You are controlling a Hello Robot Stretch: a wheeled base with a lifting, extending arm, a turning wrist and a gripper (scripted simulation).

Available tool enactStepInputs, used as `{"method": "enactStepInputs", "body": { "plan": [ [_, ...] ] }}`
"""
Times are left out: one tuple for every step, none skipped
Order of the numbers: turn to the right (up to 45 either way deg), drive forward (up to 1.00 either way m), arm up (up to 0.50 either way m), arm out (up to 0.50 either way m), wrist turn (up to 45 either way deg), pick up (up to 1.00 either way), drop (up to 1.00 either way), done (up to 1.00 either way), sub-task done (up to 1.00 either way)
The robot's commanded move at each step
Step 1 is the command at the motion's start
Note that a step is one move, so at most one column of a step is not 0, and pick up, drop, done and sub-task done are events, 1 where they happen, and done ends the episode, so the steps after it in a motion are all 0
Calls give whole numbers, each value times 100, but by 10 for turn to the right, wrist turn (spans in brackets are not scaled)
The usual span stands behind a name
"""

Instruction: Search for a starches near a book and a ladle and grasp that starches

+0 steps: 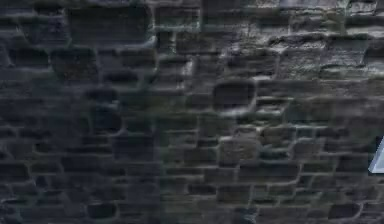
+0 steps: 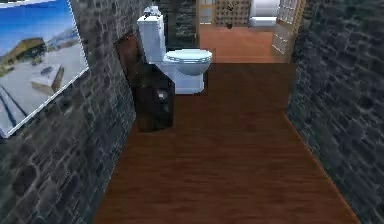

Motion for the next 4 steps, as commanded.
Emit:
{"method": "enactStepInputs", "body": {
  "plan": [
    [450, 0, 0, 0, 0, 0, 0, 0, 0],
    [450, 0, 0, 0, 0, 0, 0, 0, 0],
    [450, 0, 0, 0, 0, 0, 0, 0, 0],
    [330, 0, 0, 0, 0, 0, 0, 0, 0]
  ]
}}
